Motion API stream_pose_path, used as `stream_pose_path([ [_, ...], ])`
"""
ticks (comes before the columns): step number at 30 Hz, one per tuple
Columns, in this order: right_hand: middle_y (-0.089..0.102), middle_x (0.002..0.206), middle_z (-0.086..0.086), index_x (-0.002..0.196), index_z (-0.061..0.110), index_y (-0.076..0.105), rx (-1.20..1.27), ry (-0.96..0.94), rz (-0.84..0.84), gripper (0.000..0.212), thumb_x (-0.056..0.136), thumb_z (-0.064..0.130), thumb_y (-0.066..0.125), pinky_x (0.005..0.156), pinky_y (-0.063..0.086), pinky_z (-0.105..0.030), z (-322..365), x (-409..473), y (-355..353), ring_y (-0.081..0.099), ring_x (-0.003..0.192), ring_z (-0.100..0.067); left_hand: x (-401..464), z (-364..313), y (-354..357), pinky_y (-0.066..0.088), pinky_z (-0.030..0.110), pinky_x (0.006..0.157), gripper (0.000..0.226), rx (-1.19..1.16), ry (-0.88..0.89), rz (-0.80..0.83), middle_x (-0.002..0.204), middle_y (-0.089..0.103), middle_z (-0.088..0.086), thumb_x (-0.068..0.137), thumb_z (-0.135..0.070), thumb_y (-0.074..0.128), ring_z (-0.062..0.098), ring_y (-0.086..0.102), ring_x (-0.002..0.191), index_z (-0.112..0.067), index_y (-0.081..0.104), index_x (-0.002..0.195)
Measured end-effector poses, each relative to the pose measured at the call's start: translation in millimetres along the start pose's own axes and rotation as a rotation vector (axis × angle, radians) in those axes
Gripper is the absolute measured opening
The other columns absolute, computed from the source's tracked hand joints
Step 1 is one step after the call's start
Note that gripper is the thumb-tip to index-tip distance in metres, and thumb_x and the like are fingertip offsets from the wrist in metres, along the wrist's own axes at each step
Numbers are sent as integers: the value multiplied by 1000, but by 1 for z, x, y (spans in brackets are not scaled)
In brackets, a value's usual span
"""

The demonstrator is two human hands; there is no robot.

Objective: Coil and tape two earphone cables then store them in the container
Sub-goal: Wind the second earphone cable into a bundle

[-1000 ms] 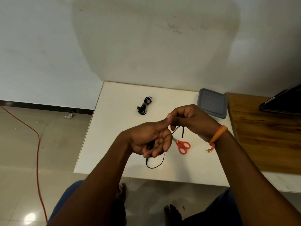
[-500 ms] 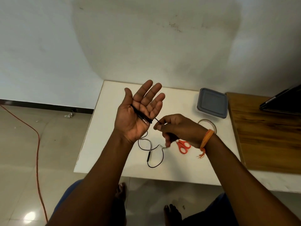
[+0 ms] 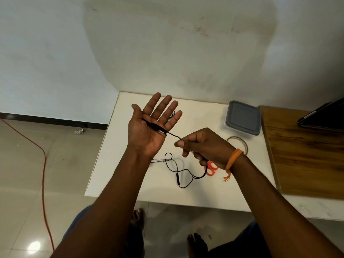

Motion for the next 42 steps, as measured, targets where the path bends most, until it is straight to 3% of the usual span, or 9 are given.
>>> stream_pose_path([
  [5, 75, 91, -12, 123, 14, 57, 107, -2, 45, 40, 86, 7, 70, 44, 43, -24, 4, -1, -5, 44, 48, -11, 0, -3, -1, 54, 52, 87, 70, -23, 0, -24, 136, 55, 23, 102, -55, 16, 40, 57, 121, -4, 47, 139],
  [9, 74, 97, -14, 116, 8, 51, 199, 8, 31, 27, 91, 3, 61, 54, 50, -31, 6, -1, -14, 56, 57, -17, 1, -6, -5, 53, 53, 91, 70, 26, 10, -62, 134, 57, 21, 102, -56, 17, 39, 58, 120, -5, 50, 136],
  [13, 74, 98, -14, 111, 5, 53, 194, -24, 10, 18, 94, 7, 57, 62, 57, -35, 8, 0, -18, 66, 66, -23, 0, 0, -2, 53, 47, 94, 65, 519, 9, -136, 124, 66, 11, 102, -55, 20, 30, 65, 113, -9, 56, 131],
  [18, 75, 86, -13, 107, 9, 52, 158, -69, 40, 21, 91, -2, 56, 49, 43, -26, 15, -2, 0, 52, 50, -18, -11, 20, 17, 57, 32, 73, 51, 1157, 207, -59, 98, 71, 4, 105, -42, 29, 18, 70, 82, -10, 66, 114],
  [22, 74, 81, -14, 110, -2, 53, 139, -44, 23, 23, 87, -6, 55, 50, 34, -27, 11, 1, 9, 38, 51, -17, -12, 22, 13, 50, 16, 56, 49, 1071, 279, -164, 94, 65, 10, 105, -38, 30, 7, 62, 66, -4, 65, 112],
  [28, 76, 82, -8, 100, 3, 66, 69, -17, -11, 14, 90, 12, 61, 50, 33, -24, 2, 6, 19, 35, 53, -15, -3, 15, -6, 54, 44, 93, 56, 277, 84, -263, 116, 67, 17, 103, -48, 30, 35, 67, 107, -3, 61, 118],
  [31, 76, 82, -7, 96, 2, 67, 20, -21, 19, 15, 90, 16, 64, 51, 32, -25, 2, 5, 22, 36, 59, -24, 1, 6, -9, 50, 47, 98, 58, 124, 62, -217, 127, 62, 20, 103, -49, 29, 38, 64, 112, -2, 56, 125],
  [37, 75, 76, -9, 99, 7, 66, 0, 19, -46, 14, 86, 7, 61, 49, 35, -22, 4, 4, 4, 39, 51, -9, 2, -2, -17, 48, 50, 100, 59, 234, 47, -228, 128, 64, 12, 103, -51, 27, 32, 65, 113, -7, 55, 131],
  [42, 67, 64, -6, 90, 5, 71, -73, 40, -7, 13, 89, 9, 58, 51, 37, -21, 4, 2, -1, 47, 49, -8, 1, 6, -11, 49, 47, 99, 54, 596, 28, -208, 120, 68, 8, 103, -49, 28, 25, 67, 109, -11, 61, 122],
])
Point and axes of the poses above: each hand's wrist, its own x-axis towards the middle knuckle, its own y-axis out of the palm, z = x × y, the point moved 6 cm from there along x, towards the middle knuckle
